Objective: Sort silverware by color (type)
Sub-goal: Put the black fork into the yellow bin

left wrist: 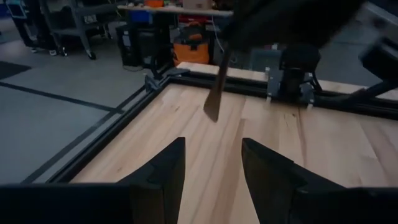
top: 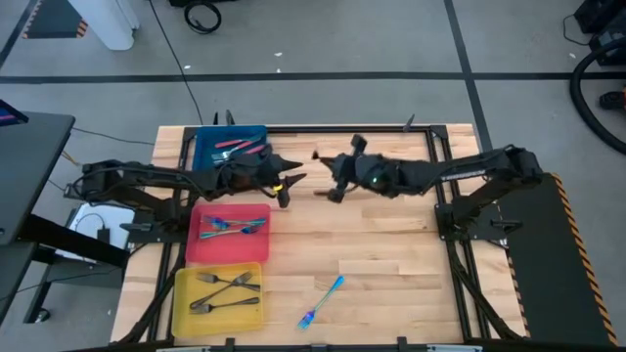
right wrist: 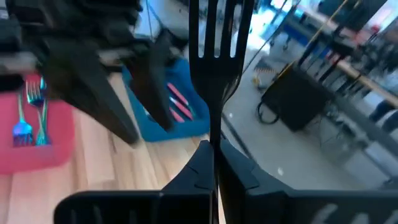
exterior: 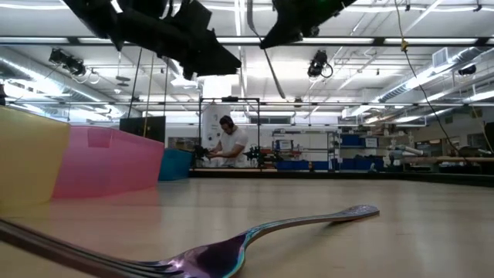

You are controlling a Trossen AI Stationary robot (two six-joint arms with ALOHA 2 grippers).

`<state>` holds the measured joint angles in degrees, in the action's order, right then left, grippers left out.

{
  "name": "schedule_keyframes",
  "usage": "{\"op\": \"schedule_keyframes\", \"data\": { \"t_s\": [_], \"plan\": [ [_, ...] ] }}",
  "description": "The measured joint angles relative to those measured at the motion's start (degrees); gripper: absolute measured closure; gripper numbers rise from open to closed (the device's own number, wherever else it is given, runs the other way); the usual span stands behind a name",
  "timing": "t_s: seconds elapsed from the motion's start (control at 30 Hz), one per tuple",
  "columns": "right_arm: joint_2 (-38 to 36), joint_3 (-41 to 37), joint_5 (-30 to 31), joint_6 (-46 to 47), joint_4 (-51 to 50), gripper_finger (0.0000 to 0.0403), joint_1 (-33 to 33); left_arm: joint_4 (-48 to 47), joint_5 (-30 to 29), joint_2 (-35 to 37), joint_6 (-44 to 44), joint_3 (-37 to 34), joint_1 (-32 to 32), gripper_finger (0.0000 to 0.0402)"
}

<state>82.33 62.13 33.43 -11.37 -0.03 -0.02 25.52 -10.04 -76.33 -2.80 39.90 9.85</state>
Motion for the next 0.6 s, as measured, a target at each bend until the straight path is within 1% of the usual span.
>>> {"op": "schedule_keyframes", "data": {
  "t_s": [0.07, 0.17, 0.3, 0.6],
  "plan": [
    [1.6, 0.0, 2.4, -1.1, 2.7, 0.0393, 1.4, 3.0, 0.0, -1.6, 0.0, 0.0, 0.0, 0.0244],
    [4.2, 0.0, 6.6, -1.3, 3.9, 0.0393, 2.9, 6.8, 0.0, -2.9, 0.3, 0.0, 0.0, 0.0244],
    [6.5, 0.0, 10.1, -0.3, 4.5, 0.0393, 4.2, 8.4, 0.0, -3.3, 0.4, 0.0, -0.1, 0.0244],
    [7.6, 0.0, 10.6, 5.8, 2.6, 0.0392, 4.8, 9.6, 0.0, -3.3, 0.4, 0.0, -0.1, 0.0244]
  ]
}}
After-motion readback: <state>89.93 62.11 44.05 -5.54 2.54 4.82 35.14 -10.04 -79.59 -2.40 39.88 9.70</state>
